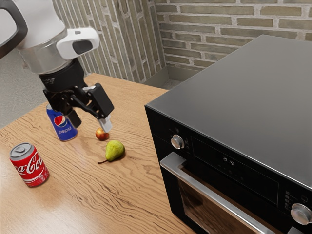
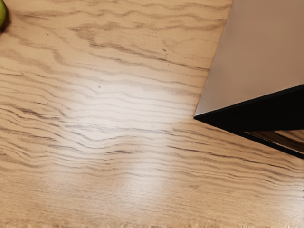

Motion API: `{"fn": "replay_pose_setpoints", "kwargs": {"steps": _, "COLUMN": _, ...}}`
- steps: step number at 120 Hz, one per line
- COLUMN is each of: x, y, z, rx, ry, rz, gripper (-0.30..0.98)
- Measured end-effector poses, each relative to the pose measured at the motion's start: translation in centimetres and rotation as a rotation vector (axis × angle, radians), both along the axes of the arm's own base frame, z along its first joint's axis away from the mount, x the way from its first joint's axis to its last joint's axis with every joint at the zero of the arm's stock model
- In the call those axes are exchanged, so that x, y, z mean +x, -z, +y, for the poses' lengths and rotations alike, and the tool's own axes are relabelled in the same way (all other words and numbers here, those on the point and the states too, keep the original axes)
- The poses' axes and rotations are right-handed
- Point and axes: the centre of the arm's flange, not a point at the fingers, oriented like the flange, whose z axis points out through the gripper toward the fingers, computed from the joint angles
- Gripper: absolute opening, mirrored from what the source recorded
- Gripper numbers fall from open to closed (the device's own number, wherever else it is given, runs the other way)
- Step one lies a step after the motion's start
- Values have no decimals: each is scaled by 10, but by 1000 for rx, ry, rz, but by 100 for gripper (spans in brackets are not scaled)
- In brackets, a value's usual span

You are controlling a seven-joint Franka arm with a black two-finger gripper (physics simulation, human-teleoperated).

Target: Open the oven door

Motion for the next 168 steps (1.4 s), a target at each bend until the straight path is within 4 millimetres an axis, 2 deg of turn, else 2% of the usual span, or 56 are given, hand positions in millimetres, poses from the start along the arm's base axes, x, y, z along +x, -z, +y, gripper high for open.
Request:
{"fn": "replay_pose_setpoints", "kwargs": {"steps": 6, "x": -5, "y": 2, "z": -1, "rx": -7, "ry": -24, "rz": 11, "gripper": 69}}
{"fn": "replay_pose_setpoints", "kwargs": {"steps": 14, "x": -19, "y": -6, "z": 0, "rx": -21, "ry": -55, "rz": -5, "gripper": 69}}
{"fn": "replay_pose_setpoints", "kwargs": {"steps": 24, "x": -65, "y": -35, "z": 10, "rx": -63, "ry": -90, "rz": -100, "gripper": 69}}
{"fn": "replay_pose_setpoints", "kwargs": {"steps": 32, "x": -110, "y": -19, "z": 18, "rx": -101, "ry": -113, "rz": -156, "gripper": 69}}
{"fn": "replay_pose_setpoints", "kwargs": {"steps": 38, "x": -120, "y": -6, "z": 16, "rx": -141, "ry": -129, "rz": -186, "gripper": 69}}
{"fn": "replay_pose_setpoints", "kwargs": {"steps": 45, "x": -119, "y": 14, "z": -11, "rx": -228, "ry": -132, "rz": -201, "gripper": 68}}
{"fn": "replay_pose_setpoints", "kwargs": {"steps": 53, "x": -126, "y": 24, "z": -42, "rx": -303, "ry": -157, "rz": -238, "gripper": 68}}
{"fn": "replay_pose_setpoints", "kwargs": {"steps": 66, "x": -124, "y": 26, "z": -74, "rx": -394, "ry": -248, "rz": -273, "gripper": 69}}
{"fn": "replay_pose_setpoints", "kwargs": {"steps": 84, "x": -137, "y": 37, "z": -114, "rx": -476, "ry": -300, "rz": -264, "gripper": 69}}
{"fn": "replay_pose_setpoints", "kwargs": {"steps": 106, "x": -117, "y": 47, "z": -131, "rx": -528, "ry": -473, "rz": -252, "gripper": 68}}
{"fn": "replay_pose_setpoints", "kwargs": {"steps": 119, "x": -98, "y": 60, "z": -144, "rx": -542, "ry": -568, "rz": -231, "gripper": 68}}
{"fn": "replay_pose_setpoints", "kwargs": {"steps": 155, "x": -70, "y": 83, "z": -168, "rx": -588, "ry": -747, "rz": -202, "gripper": 68}}
{"fn": "replay_pose_setpoints", "kwargs": {"steps": 168, "x": -66, "y": 88, "z": -174, "rx": -603, "ry": -789, "rz": -197, "gripper": 68}}
